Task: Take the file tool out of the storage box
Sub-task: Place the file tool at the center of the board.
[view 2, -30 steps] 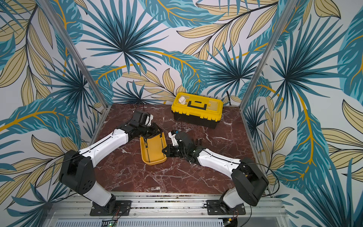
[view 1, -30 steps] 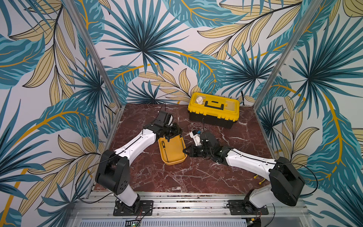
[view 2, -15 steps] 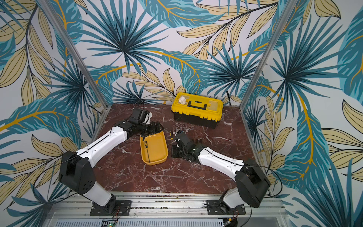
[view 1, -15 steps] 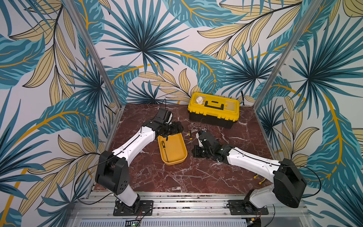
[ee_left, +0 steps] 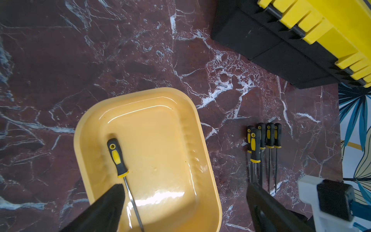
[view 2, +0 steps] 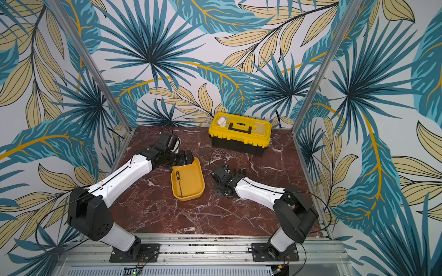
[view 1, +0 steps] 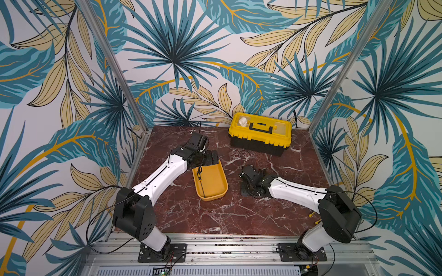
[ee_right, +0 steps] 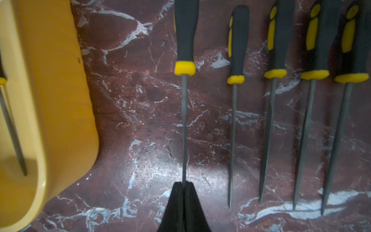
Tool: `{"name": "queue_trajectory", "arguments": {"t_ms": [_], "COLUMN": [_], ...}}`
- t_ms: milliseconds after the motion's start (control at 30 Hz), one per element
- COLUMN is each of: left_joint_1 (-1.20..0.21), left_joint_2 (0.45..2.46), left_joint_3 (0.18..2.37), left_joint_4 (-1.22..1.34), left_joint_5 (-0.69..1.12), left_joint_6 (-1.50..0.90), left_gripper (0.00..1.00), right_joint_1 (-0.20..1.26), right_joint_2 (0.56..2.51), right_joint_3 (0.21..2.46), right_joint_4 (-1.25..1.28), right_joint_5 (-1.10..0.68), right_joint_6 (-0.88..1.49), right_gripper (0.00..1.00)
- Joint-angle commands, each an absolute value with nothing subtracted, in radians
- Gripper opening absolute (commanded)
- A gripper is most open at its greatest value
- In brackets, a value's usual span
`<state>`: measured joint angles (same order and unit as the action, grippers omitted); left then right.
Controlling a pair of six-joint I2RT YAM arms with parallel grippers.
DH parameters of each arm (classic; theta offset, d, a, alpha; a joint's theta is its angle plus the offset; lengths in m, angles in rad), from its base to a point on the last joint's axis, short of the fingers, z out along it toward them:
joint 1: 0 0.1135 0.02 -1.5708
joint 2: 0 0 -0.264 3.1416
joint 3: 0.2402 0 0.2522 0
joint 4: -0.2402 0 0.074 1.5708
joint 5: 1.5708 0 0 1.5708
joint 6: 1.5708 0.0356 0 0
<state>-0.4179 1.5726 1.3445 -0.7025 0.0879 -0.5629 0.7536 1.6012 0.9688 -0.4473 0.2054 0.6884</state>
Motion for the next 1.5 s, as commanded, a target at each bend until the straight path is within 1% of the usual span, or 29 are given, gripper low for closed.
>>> {"name": "queue_trajectory", "arguments": {"t_ms": [0,367,1067,1200,1300,1467], "left_joint_1": [-0.416,-0.431,-0.446,-0.455,-0.461,-0.466], "left_joint_2": [1.541,1.545,1.602,1.64,1.667,1.72], "left_joint_3": [1.322,1.31,1.318,1.32,1.32,1.332], "left_joint_4": [-0.724,-0.749,-0.748,-0.738,-0.728,-0.732], "left_joint_5": [0.049,-0.015,-0.051,-0.052,-0.09,-0.116], "left_joint_6": [-0.543,-0.534,-0.563,-0.585,-0.604,-0.64], "left_gripper": [1.0,1.0,0.99,0.98,0.97,0.93], "right_joint_1": [0.759,0.76,0.761,0.761,0.761,0.761], "right_joint_2": [1.639,1.703,1.761,1.769,1.77,1.772], "right_joint_3": [0.976,0.987,0.991,0.989,0.986,0.983], "right_joint_4": [-0.472,-0.466,-0.462,-0.458,-0.456,-0.453], "right_joint_5": [0.255,0.274,0.268,0.265,0.263,0.255], "right_joint_6": [0.692,0.674,0.675,0.679,0.681,0.681], "right_gripper": [0.0,0.0,0.0,0.0,0.0,0.04]}}
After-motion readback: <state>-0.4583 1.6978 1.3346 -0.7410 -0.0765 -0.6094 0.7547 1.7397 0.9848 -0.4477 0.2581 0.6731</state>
